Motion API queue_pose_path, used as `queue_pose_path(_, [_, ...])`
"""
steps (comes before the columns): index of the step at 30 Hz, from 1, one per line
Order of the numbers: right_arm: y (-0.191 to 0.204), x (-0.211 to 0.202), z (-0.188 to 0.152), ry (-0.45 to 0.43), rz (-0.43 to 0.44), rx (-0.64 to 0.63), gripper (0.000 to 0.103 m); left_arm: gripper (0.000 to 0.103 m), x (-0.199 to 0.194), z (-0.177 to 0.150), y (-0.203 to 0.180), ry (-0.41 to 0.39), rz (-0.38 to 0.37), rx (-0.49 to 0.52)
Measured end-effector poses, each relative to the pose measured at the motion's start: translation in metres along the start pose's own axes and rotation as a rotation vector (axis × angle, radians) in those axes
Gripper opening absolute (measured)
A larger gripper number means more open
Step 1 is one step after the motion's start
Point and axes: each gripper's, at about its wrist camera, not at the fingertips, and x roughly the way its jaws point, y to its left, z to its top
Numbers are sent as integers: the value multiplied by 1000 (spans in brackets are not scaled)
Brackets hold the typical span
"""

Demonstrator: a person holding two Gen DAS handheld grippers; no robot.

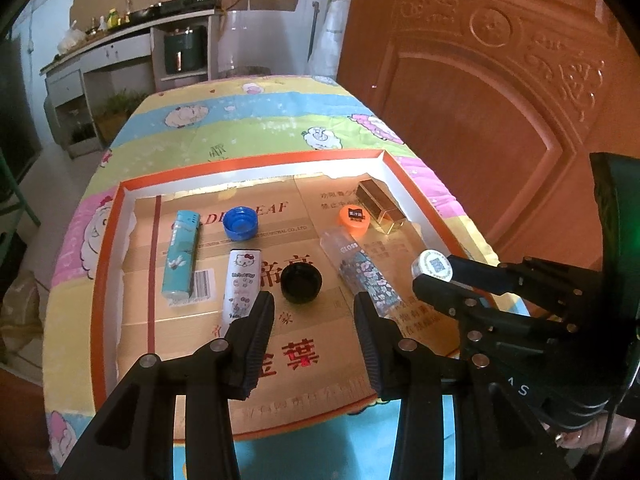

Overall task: Organize rigid objects
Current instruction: 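Open the left tool to drop the black cap while the right tool lowers the white container, then lower the white QR-code container into the tray and open the right tool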

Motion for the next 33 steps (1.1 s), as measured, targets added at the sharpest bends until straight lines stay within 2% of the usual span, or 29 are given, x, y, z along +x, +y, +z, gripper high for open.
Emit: queue_pose_path(33, [38,-68,-50,-47,21,-25,30,43,-96,-52,12,-82,21,-25])
